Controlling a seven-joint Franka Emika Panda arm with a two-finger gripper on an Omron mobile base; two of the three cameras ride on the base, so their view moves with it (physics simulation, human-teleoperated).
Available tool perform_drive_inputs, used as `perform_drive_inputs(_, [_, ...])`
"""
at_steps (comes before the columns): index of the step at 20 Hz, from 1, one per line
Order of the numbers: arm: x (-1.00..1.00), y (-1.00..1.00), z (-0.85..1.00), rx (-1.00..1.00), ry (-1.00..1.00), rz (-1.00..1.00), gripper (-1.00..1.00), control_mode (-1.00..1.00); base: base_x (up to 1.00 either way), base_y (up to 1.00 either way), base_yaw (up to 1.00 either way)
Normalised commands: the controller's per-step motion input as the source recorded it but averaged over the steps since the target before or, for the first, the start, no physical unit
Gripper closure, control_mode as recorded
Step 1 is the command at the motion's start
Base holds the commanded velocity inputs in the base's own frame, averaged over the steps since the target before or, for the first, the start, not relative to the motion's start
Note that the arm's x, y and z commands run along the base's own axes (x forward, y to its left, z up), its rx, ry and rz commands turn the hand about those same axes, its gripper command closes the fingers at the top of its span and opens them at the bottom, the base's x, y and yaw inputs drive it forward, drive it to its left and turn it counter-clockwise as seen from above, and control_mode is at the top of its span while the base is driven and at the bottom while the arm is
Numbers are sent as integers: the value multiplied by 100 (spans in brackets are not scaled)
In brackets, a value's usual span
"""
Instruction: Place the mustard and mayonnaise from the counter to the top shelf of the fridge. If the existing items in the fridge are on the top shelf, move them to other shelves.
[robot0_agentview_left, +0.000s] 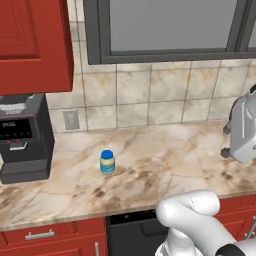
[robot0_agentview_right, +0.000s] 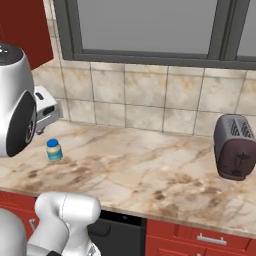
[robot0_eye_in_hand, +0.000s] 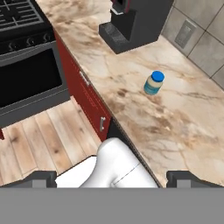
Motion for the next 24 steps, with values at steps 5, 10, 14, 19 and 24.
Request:
perform_drive_inputs(5, [0,0,0,0,0,0,-100,100,-17,60,0])
perform_drive_inputs(10, [32,1,-1,2,0,9,-100,-100,0,10,0])
perform_drive_inputs(14, [69,-46,-24,14,0,24,-100,-100,0,0,0])
perform_drive_inputs(19, [79,-59,-39,27,0,27,-100,-100,0,0,0])
perform_drive_inputs(24, [79,-7,-54,32,0,17,-100,-100,0,0,0])
